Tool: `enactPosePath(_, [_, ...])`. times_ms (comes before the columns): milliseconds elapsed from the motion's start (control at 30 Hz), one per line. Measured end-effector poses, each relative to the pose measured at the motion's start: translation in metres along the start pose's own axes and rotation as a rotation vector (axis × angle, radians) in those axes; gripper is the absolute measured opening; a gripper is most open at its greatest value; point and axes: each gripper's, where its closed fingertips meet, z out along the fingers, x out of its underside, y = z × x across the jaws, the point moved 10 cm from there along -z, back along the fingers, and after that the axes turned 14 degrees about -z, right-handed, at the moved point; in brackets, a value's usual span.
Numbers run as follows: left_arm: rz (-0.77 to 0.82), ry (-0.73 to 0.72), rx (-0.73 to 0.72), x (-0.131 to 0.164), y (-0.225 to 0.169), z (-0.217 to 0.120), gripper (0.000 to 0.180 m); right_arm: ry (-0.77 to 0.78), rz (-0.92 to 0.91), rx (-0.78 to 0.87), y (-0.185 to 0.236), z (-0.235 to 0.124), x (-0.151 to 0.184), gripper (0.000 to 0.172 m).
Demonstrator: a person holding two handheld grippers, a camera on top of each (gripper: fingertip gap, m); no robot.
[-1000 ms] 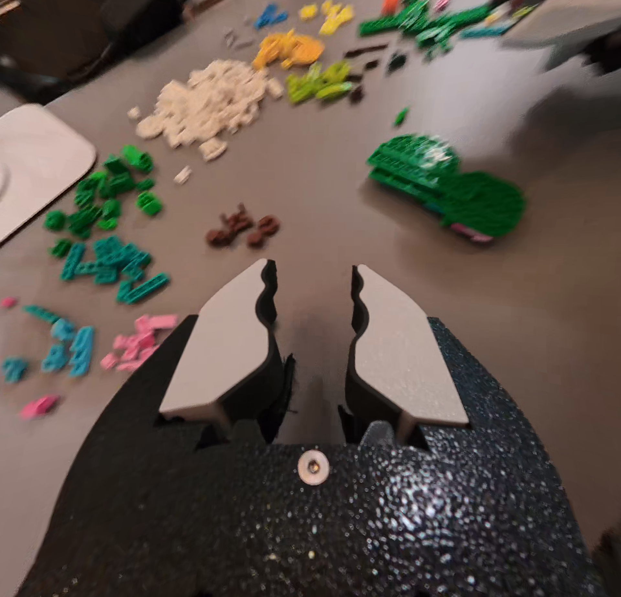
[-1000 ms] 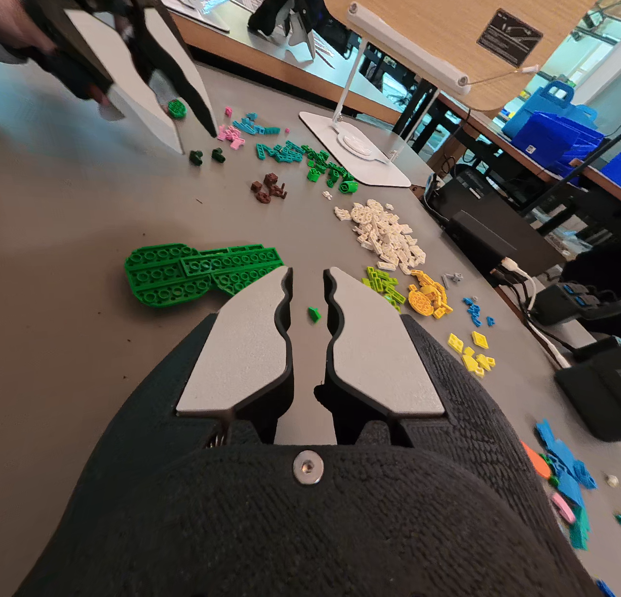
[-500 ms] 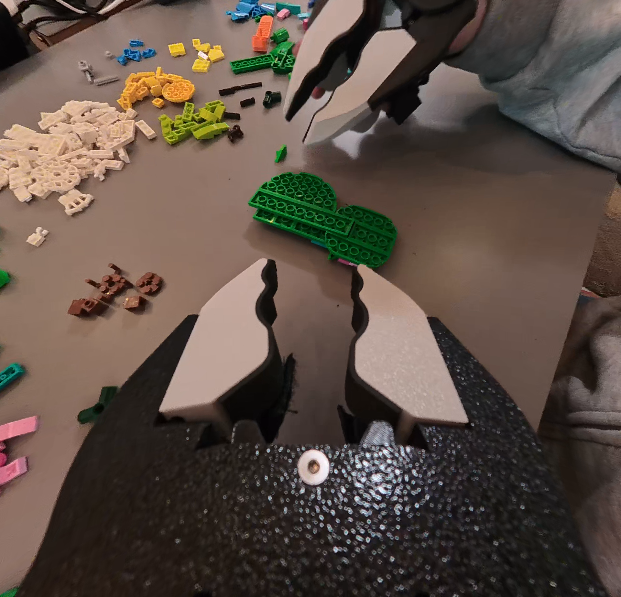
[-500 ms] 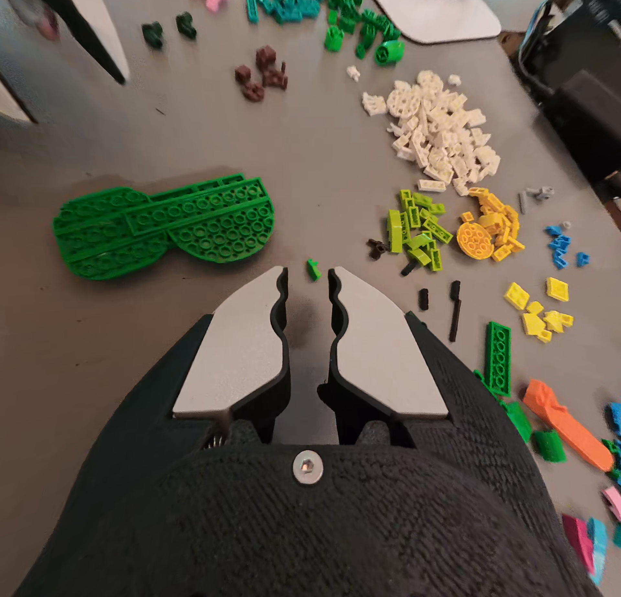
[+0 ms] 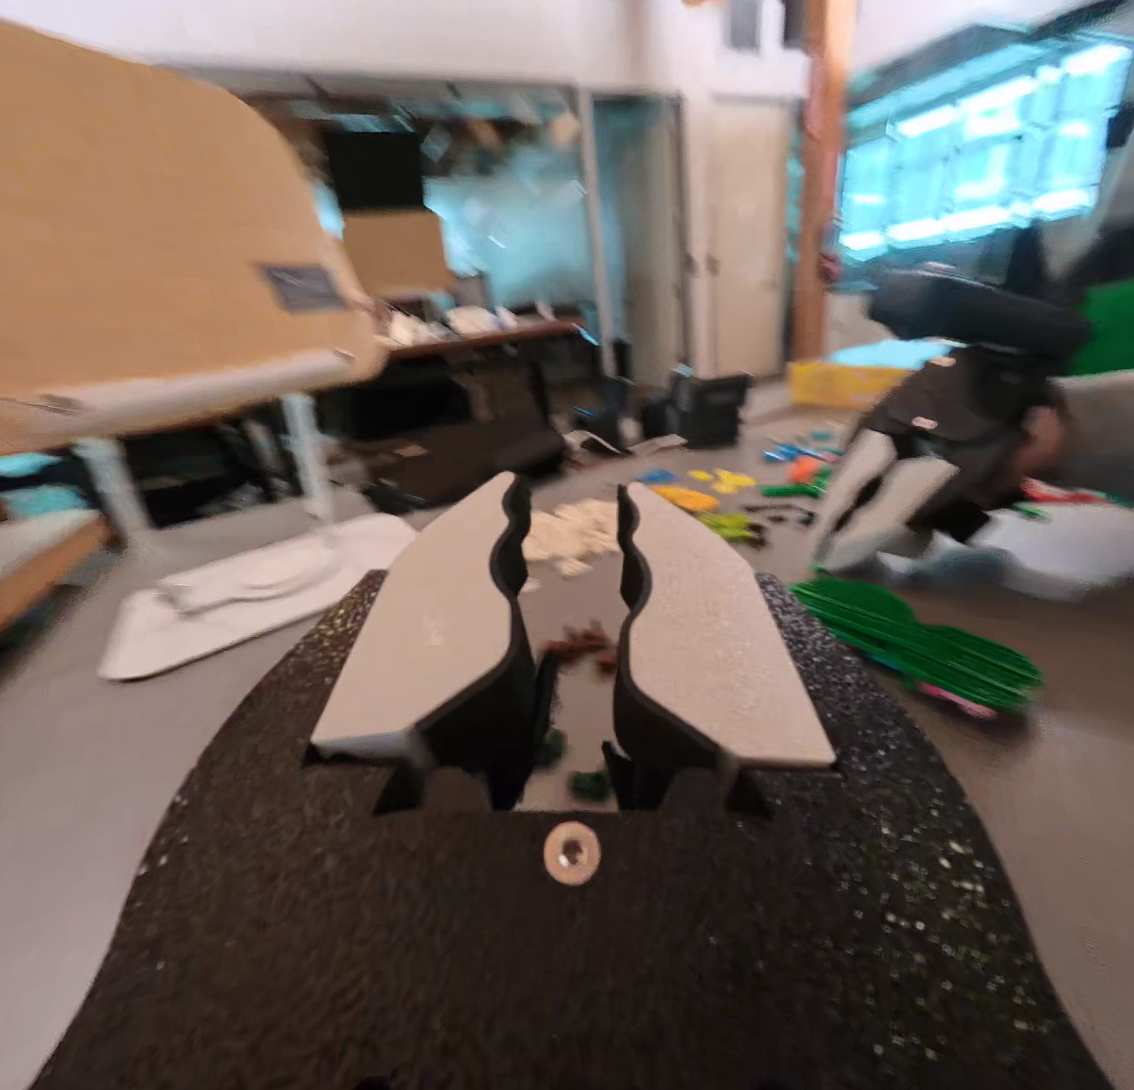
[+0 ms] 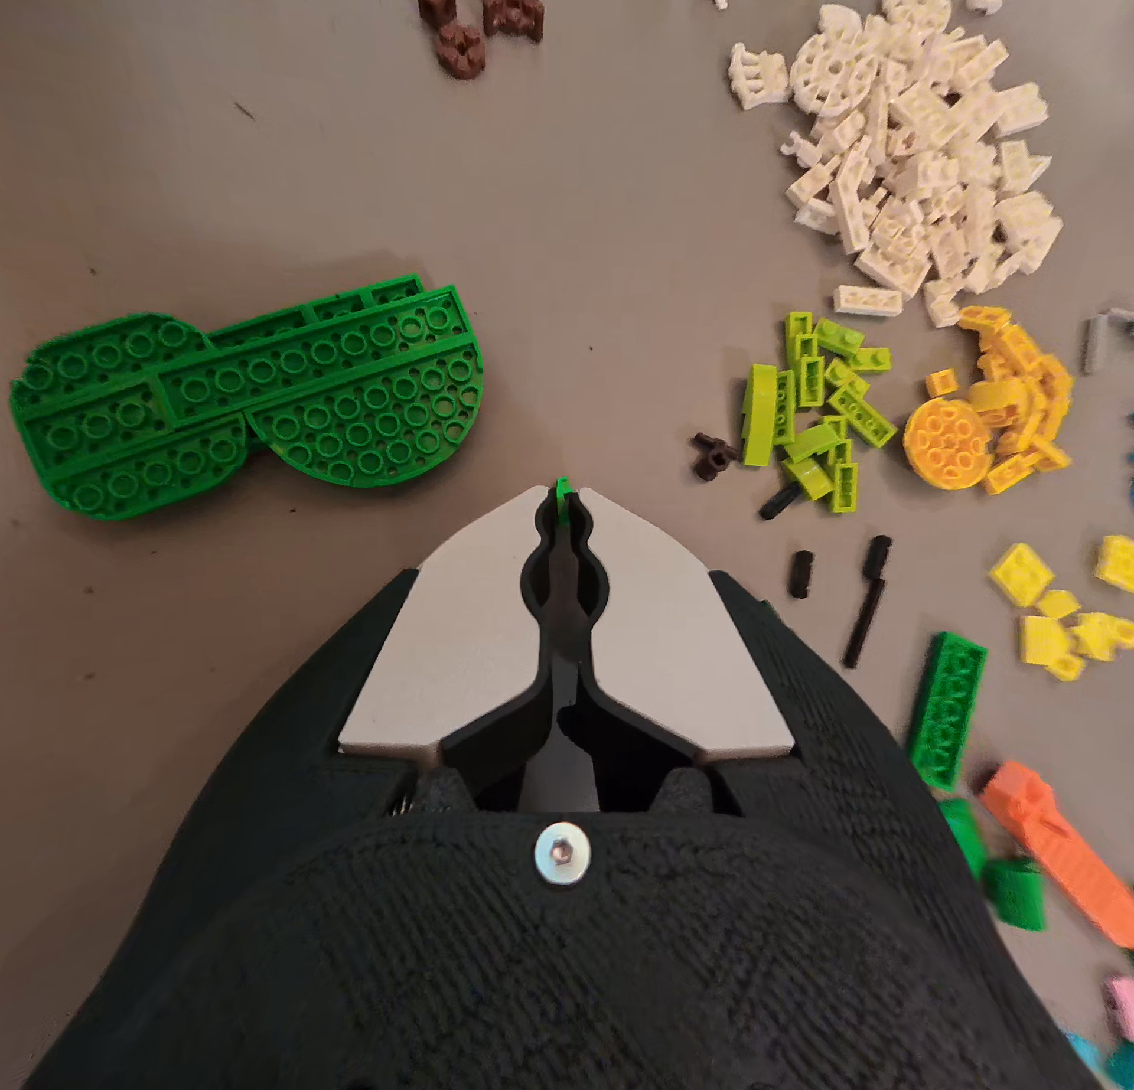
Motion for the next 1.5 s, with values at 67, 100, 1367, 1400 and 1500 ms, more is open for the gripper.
enactPosePath(67, [0.126, -0.177, -0.150, -0.003, 0.012, -0.015, 0.006, -0.005, -0.098, 0.081, -0.004, -0.002, -0.009, 0.002])
enactPosePath(100, [0.199, -0.246, -0.201, -0.005, 0.016, -0.020, 0.006, -0.035, -0.136, 0.131, -0.007, -0.002, -0.019, 0.002])
enactPosePath(1367, [0.016, 0.298, 0.591, 0.028, -0.041, 0.024, 0.008, -0.165, -0.394, -0.145, 0.065, -0.033, -0.040, 0.056])
enactPosePath(1400, [0.021, 0.298, 0.599, 0.028, -0.044, 0.025, 0.007, -0.160, -0.463, -0.121, 0.077, -0.033, -0.040, 0.056])
enactPosePath(1500, [0.058, 0.318, 0.595, 0.029, -0.049, 0.026, 0.007, -0.078, -0.597, -0.062, 0.102, -0.026, -0.042, 0.056])
